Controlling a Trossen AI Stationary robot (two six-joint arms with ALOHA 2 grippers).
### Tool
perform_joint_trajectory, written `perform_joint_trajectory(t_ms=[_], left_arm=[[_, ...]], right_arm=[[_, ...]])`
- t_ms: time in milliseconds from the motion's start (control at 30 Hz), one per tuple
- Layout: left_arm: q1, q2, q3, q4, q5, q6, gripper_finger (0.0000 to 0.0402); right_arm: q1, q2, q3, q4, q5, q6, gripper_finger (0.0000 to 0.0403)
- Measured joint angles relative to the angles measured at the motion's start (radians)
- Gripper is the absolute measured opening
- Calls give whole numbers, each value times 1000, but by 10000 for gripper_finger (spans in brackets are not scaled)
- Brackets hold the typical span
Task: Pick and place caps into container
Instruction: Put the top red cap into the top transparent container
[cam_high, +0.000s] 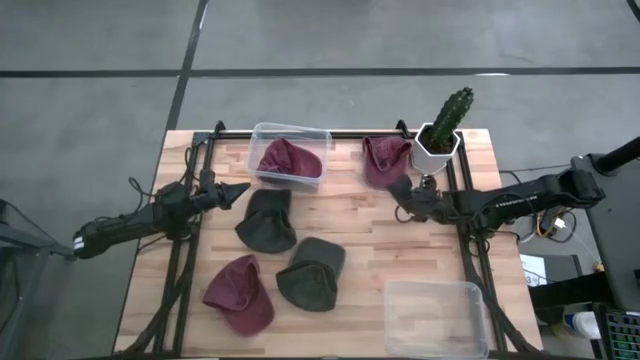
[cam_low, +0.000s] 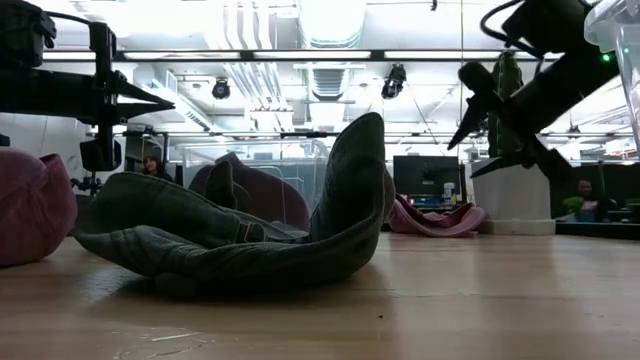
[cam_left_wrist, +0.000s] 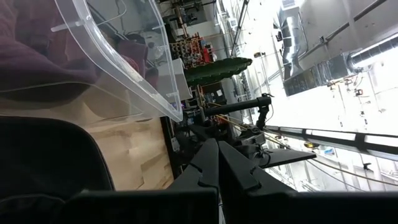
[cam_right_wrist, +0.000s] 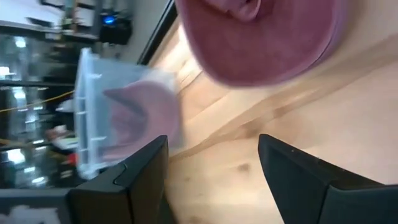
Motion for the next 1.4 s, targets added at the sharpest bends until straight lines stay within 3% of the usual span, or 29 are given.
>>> perform_joint_trajectory(t_ms=[167,300,667,933,1400], left_arm=[[0,0,0,1,0,0,0],[0,0,0,1,0,0,0],[0,0,0,2,0,11,0],[0,0,0,2,0,6,0],[0,0,0,3,1,4,0]], right_arm=[[-50,9,110,-340,-1,13,227],[-95,15,138,-456,-2,38,228],[-181,59,88,-409,-13,46,233],[-219,194,87,-227,-14,60,230],[-283,346,96,-166,-15,142,226]])
